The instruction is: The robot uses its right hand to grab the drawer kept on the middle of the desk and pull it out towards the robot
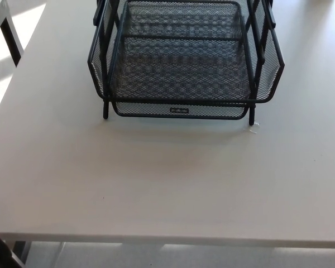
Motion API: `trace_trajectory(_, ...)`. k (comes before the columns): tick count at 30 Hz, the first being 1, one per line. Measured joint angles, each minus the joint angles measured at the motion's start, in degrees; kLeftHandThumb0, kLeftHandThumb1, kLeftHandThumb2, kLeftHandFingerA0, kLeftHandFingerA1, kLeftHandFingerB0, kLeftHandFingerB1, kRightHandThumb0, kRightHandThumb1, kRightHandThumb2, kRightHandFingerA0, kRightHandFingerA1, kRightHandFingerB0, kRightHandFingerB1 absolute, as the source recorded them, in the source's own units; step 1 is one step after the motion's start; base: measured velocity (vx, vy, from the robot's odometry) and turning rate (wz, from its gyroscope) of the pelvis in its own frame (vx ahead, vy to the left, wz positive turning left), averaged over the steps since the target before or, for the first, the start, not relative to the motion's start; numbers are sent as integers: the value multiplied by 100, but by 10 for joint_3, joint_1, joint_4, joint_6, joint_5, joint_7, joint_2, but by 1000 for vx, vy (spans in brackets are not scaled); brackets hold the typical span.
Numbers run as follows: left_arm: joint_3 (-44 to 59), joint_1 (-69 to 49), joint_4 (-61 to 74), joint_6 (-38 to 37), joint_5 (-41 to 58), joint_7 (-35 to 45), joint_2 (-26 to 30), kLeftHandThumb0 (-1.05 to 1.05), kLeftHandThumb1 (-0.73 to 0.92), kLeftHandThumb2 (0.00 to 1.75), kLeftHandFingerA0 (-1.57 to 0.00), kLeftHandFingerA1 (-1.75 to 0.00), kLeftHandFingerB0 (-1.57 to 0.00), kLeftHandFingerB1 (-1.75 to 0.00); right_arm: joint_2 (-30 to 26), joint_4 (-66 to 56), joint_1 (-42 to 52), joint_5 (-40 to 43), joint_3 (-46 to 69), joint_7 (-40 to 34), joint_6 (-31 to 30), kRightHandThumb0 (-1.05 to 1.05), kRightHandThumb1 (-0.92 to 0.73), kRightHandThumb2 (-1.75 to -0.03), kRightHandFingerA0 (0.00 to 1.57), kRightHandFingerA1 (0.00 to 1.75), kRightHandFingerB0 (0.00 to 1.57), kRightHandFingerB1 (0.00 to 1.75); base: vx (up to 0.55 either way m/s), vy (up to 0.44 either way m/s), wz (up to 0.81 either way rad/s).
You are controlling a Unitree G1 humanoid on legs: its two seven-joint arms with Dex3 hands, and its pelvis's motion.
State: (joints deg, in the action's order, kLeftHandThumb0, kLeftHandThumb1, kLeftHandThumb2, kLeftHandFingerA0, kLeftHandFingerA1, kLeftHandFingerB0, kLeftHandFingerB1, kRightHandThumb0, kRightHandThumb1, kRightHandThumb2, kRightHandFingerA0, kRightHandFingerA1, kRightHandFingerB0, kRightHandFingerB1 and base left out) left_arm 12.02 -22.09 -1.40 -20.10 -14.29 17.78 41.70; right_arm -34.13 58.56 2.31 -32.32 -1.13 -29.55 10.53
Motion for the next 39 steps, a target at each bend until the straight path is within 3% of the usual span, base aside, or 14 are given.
trace_trajectory(7, 0, 0, -1, 0, 0, 0, 0, -33, 56, 56, -76, -87, -78, -58, 0, 0, 1, 10, -4, -3, 5, -87, -52, -92, 17, 61, 10, 41, 0, 0, 0)
trace_trajectory(8, 0, 0, -1, 0, -1, 0, 0, -33, 55, 56, -78, -87, -79, -58, 0, 1, 0, 11, -5, -6, 6, -88, -66, -61, 19, 62, 18, 31, 0, 0, 0)
trace_trajectory(12, 0, 0, -6, -1, -1, 0, 0, -33, 54, 56, -82, -89, -79, -58, 0, 8, 0, 14, -7, -10, 10, -86, -52, -91, 17, 60, 13, 42, 0, 0, 0)
trace_trajectory(16, 0, 0, -6, -1, -1, 0, -1, -32, 54, 56, -82, -89, -80, -59, -1, 13, -3, 15, -9, -12, 10, -89, -68, -61, 16, 61, 16, 32, 0, 0, 0)
trace_trajectory(17, 0, 0, -6, -1, -1, 0, -2, -32, 54, 56, -82, -87, -80, -58, -1, 13, -3, 15, -10, -12, 10, -87, -52, -91, 15, 61, 12, 42, 0, 0, 0)
trace_trajectory(18, 0, 0, -6, -1, -1, 0, -3, -32, 55, 56, -80, -88, -78, -59, -1, 13, -3, 16, -10, -12, 11, -87, -67, -61, 17, 60, 17, 31, 0, 0, 0)
trace_trajectory(20, 0, 0, -7, -1, -1, 0, -3, -32, 55, 56, -80, -86, -79, -57, -1, 12, -3, 17, -10, -12, 11, -87, -52, -91, 17, 62, 13, 43, 0, 0, 0)
trace_trajectory(24, 0, 0, -10, -4, -1, 0, -3, -32, 55, 56, -79, -86, -79, -58, -1, 18, -5, 17, -13, -17, 13, -89, -66, -61, 17, 62, 17, 32, 0, 0, 0)
trace_trajectory(25, 0, 0, -10, -4, -1, 0, -3, -33, 56, 56, -78, -84, -79, -56, -1, 19, -6, 17, -13, -18, 13, -86, -52, -92, 18, 61, 11, 42, 0, 0, 0)
trace_trajectory(28, 0, 0, -11, -4, 0, 0, -4, -32, 55, 56, -81, -85, -79, -56, -2, 16, -5, 18, -17, -19, 13, -87, -67, -61, 19, 60, 18, 31, 0, 0, 0)
trace_trajectory(29, 1, 0, -11, -4, 0, 0, -4, -32, 54, 56, -81, -85, -80, -57, -3, 15, -5, 18, -18, -19, 13, -86, -53, -92, 17, 61, 10, 41, 0, 0, 0)
trace_trajectory(34, 1, 0, -15, -5, 0, 0, -5, -34, 56, 56, -81, -86, -80, -56, -6, 8, -5, 19, -22, -19, 12, -87, -66, -61, 18, 61, 18, 31, 0, 0, 0)
trace_trajectory(35, 1, 0, -16, -5, 0, 0, -5, -33, 55, 56, -81, -85, -80, -56, -6, 8, -5, 20, -22, -19, 12, -86, -52, -92, 16, 60, 10, 41, 0, 0, 0)
trace_trajectory(39, 1, 0, -18, -6, 1, 0, -5, -34, 56, 56, -80, -87, -78, -57, -10, 6, -5, 21, -26, -19, 10, -86, -52, -91, 18, 61, 14, 42, 0, 0, 0)
